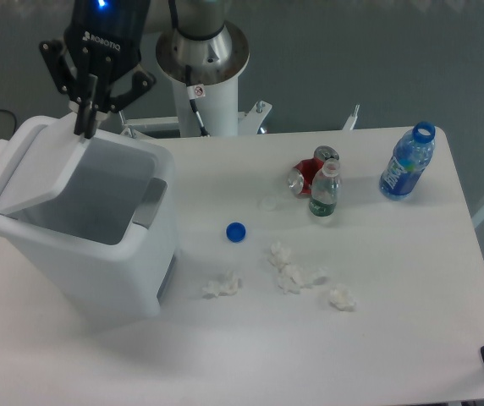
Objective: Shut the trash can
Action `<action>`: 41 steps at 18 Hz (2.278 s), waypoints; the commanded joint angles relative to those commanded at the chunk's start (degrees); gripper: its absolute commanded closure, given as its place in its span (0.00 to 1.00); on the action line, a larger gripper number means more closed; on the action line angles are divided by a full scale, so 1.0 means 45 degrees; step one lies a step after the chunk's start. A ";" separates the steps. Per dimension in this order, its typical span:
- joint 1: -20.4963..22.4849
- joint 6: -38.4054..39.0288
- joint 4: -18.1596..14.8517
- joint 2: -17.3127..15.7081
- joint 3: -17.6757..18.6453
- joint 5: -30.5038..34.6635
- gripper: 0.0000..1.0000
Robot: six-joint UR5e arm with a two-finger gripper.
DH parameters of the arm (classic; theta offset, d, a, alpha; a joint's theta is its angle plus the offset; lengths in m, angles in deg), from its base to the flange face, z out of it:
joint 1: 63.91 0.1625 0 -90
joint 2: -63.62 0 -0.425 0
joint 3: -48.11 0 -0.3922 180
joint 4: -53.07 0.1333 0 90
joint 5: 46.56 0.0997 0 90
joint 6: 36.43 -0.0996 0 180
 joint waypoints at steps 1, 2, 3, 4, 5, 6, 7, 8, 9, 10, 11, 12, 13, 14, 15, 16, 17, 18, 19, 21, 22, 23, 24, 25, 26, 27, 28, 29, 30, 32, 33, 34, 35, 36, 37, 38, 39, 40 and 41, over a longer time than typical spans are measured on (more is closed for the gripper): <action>0.0000 0.0000 0.0019 0.0020 0.0020 0.0019 0.81; 0.0000 0.0000 0.0000 0.0039 0.0020 0.0020 0.81; 0.0000 0.0000 0.0019 0.0136 0.0078 0.0039 0.81; 0.0000 0.0000 0.0020 0.0195 0.0078 0.0078 0.81; 0.0000 0.0000 0.0020 0.0234 0.0078 0.0117 0.81; 0.0000 0.0000 0.0000 0.0273 0.0078 0.0156 0.81; 0.0000 0.0000 0.0000 0.0312 0.0117 0.0311 0.81; 0.0000 -0.0019 0.0019 0.0351 0.0156 0.0525 0.81; 0.0000 -0.0020 0.0020 0.0390 0.0176 0.0663 0.81; 0.0000 -0.0039 0.0020 0.0391 0.0234 0.0703 0.81; 0.0000 -0.0097 0.0020 0.0410 0.0235 0.0722 0.81; 0.0000 -0.0136 0.0020 0.0410 0.0254 0.0723 0.81; 0.0000 -0.0156 0.0020 0.0468 0.0235 0.0742 0.81; 0.0000 -0.0156 0.0020 0.0488 0.0235 0.0762 0.81; 0.0000 -0.0214 0.0020 0.0488 0.0235 0.0878 0.81; 0.0000 -0.0350 0.0020 0.0508 0.0235 0.1111 0.81; 0.0000 -0.0487 0.0020 0.0527 0.0235 0.1307 0.81; 0.0000 -0.0566 0.0020 0.0586 0.0235 0.1483 0.81; 0.0000 -0.0586 0.0020 0.0625 0.0235 0.1600 0.81; 0.0000 -0.0605 0.0020 0.0684 0.0235 0.1602 0.81; 0.0000 -0.0663 0.0020 0.0722 0.0235 0.1640 0.81; 0.0000 -0.0683 0.0020 0.0742 0.0235 0.1699 0.81; 0.0000 -0.0703 0.0000 0.0762 0.0235 0.1796 0.81; 0.0000 -0.0703 0.0019 0.0820 0.0235 0.1894 0.81; 0.0000 -0.0703 0.0020 0.0840 0.0235 0.1991 0.81; 0.0000 -0.0703 0.0020 0.0859 0.0235 0.2031 0.81; 0.0000 -0.0703 0.0020 0.0860 0.0235 0.2051 0.81; 0.0000 -0.0703 0.0020 0.0879 0.0235 0.2051 0.81; 0.0000 -0.0703 0.0020 0.0879 0.0235 0.2051 0.81; -0.0020 -0.0703 0.0000 0.0860 0.0254 0.2051 0.81; -0.0020 -0.0722 0.0000 0.0860 0.0235 0.2031 0.81; -0.0020 -0.0723 0.0000 0.0879 0.0235 0.2031 0.81; 0.0019 -0.0723 -0.0097 0.0879 0.0061 0.2012 0.81; 0.0058 -0.0723 -0.0156 0.0879 -0.0077 0.1973 0.81; 0.0039 -0.0703 -0.0253 0.0898 -0.0117 0.2011 0.81; 0.0058 -0.0703 -0.0312 0.0879 -0.0059 0.2012 0.81; 0.0117 -0.0703 -0.0274 0.0802 0.0019 0.2031 0.81; 0.0117 -0.0684 -0.0273 0.0782 0.0020 0.2051 0.81; 0.0098 -0.0645 -0.0215 0.0781 0.0058 0.2070 0.81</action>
